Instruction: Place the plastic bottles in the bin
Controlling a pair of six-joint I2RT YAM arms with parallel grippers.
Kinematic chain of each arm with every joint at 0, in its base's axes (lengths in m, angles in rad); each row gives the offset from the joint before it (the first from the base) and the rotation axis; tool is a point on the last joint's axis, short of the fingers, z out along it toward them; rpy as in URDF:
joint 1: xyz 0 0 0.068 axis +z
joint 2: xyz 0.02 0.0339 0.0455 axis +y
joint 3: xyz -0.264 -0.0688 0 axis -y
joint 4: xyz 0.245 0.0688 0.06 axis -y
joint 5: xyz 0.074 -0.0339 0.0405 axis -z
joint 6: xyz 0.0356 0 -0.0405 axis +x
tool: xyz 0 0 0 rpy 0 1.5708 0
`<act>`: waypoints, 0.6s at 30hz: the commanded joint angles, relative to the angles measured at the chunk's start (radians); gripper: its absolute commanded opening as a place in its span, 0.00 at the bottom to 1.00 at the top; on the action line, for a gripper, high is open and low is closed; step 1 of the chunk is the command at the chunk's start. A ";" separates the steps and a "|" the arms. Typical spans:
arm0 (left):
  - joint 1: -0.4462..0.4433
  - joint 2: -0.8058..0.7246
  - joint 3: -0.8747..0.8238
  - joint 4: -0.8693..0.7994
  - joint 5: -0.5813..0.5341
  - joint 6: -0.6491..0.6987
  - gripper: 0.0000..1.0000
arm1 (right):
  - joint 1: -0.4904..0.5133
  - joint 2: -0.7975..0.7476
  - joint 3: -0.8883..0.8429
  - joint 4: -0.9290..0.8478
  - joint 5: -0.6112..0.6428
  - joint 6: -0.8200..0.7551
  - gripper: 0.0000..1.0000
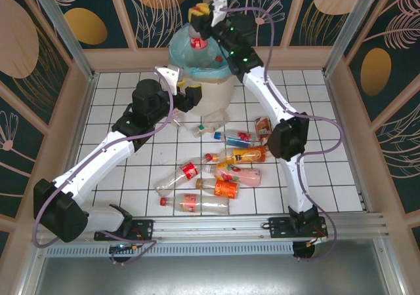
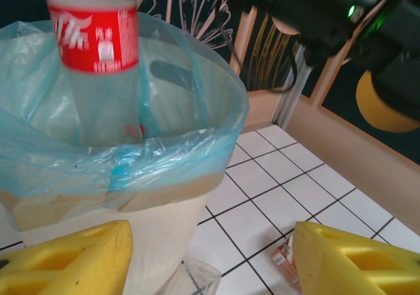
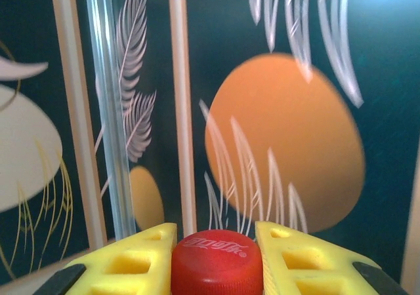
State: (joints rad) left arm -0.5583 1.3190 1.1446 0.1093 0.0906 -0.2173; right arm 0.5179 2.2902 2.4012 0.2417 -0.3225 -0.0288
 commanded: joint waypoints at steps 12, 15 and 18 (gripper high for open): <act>-0.003 0.042 -0.030 0.099 -0.117 -0.001 0.67 | 0.042 0.038 -0.106 -0.078 0.070 -0.092 0.00; -0.003 0.045 -0.049 0.119 -0.126 -0.002 0.67 | 0.041 0.042 -0.112 -0.090 0.057 -0.098 0.06; -0.002 0.049 -0.057 0.128 -0.142 -0.002 0.67 | 0.041 0.055 -0.100 -0.103 0.073 -0.104 0.07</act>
State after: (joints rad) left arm -0.5583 1.3544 1.0973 0.1833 -0.0261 -0.2176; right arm 0.5621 2.3226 2.2990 0.1463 -0.2764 -0.1089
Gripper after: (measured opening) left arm 0.667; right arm 0.295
